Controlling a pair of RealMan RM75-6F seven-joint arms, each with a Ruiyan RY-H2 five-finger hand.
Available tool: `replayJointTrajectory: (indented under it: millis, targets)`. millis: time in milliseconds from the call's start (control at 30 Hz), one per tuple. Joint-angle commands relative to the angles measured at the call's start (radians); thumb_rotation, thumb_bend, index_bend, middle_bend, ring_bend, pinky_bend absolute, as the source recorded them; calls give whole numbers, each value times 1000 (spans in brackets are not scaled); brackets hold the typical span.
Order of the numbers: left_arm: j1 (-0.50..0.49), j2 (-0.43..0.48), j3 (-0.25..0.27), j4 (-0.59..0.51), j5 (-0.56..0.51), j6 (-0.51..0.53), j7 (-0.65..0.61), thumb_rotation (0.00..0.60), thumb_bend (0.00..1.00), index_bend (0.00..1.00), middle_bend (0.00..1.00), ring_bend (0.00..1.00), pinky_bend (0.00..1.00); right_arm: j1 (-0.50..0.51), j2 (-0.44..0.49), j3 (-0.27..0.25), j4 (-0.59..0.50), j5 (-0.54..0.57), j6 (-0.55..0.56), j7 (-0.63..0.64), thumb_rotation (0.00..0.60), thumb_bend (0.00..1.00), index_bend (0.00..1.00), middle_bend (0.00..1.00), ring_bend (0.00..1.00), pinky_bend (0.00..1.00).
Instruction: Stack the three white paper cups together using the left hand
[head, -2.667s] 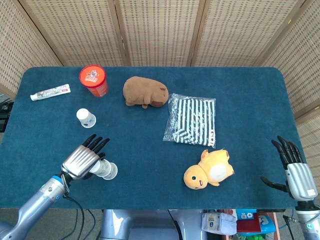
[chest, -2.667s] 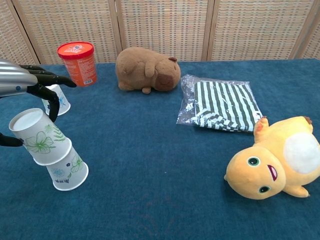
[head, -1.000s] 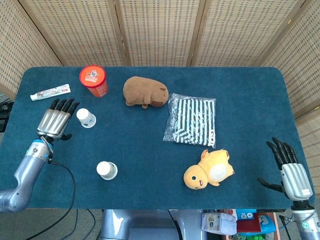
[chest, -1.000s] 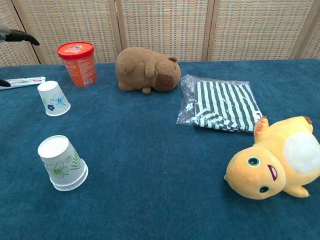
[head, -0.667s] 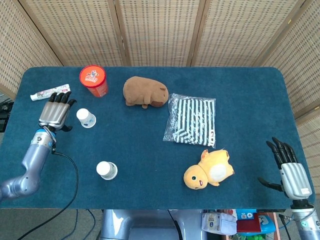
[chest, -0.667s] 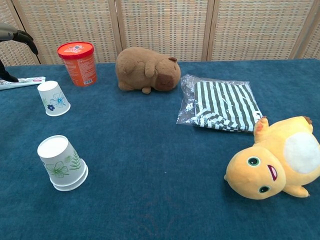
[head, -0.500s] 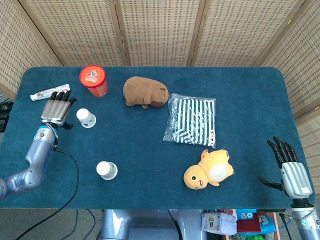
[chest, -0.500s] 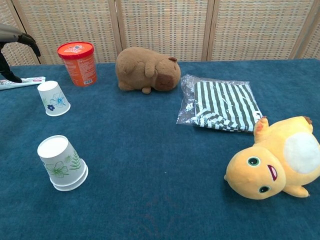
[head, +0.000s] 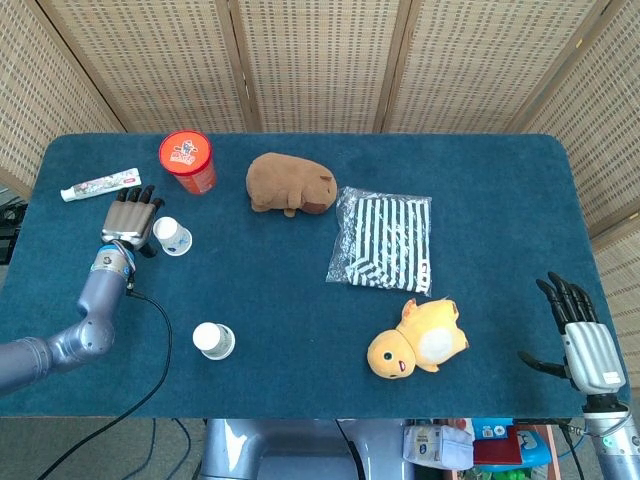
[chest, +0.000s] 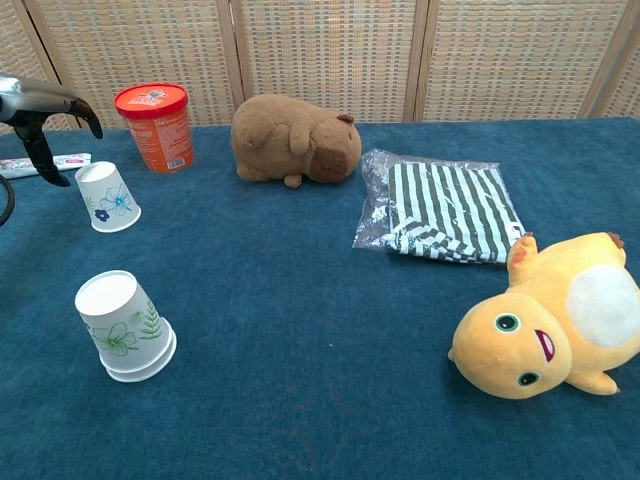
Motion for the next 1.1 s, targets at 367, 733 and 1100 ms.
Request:
replayJointTrajectory:
  millis: [367,733,1100]
  targets:
    - [-24,-94,22,141,-47,-42,18,600,232,196,0,0,0,2,-4,3,10,13,-12,-1,600,47,0,0,0,0]
    - [-30,-145,25,213,-49,-69,18,600,234,333,0,0,0,5,-10,3,15,19,-20,-9,600,47,0,0,0,0]
    - [-22,-143,24,211,-37,-68,7,600,235,394,0,0,0,3,-9,4,15,16,-13,-8,600,47,0,0,0,0]
